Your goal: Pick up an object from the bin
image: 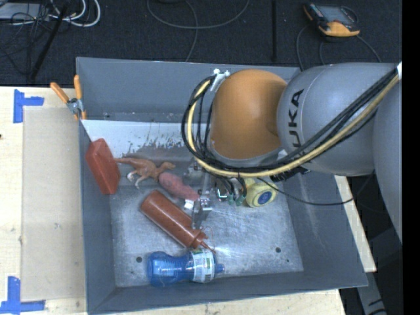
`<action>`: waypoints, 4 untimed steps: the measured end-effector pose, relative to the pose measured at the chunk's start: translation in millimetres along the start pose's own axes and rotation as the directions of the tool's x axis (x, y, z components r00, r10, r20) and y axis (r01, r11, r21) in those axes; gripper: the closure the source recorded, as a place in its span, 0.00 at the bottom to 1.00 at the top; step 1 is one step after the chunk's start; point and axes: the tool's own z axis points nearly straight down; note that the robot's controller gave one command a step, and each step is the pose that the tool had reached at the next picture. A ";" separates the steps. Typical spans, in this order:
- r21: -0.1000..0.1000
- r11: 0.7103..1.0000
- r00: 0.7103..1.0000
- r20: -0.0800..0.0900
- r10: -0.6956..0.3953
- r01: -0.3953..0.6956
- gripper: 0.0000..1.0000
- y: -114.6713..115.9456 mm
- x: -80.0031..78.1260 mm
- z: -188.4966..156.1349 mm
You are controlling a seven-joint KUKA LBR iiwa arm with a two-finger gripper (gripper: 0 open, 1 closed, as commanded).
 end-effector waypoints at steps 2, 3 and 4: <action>-0.002 0.999 0.998 0.012 0.054 -0.054 0.00 5.8 10.2 60.4; -0.001 0.998 0.998 0.004 0.065 -0.065 0.00 9.1 14.9 98.9; -0.002 0.986 0.986 0.008 0.167 -0.167 0.00 5.4 1.0 69.0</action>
Offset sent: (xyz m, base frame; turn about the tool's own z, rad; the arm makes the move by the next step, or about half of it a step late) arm -0.0221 0.0106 -0.1125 0.0931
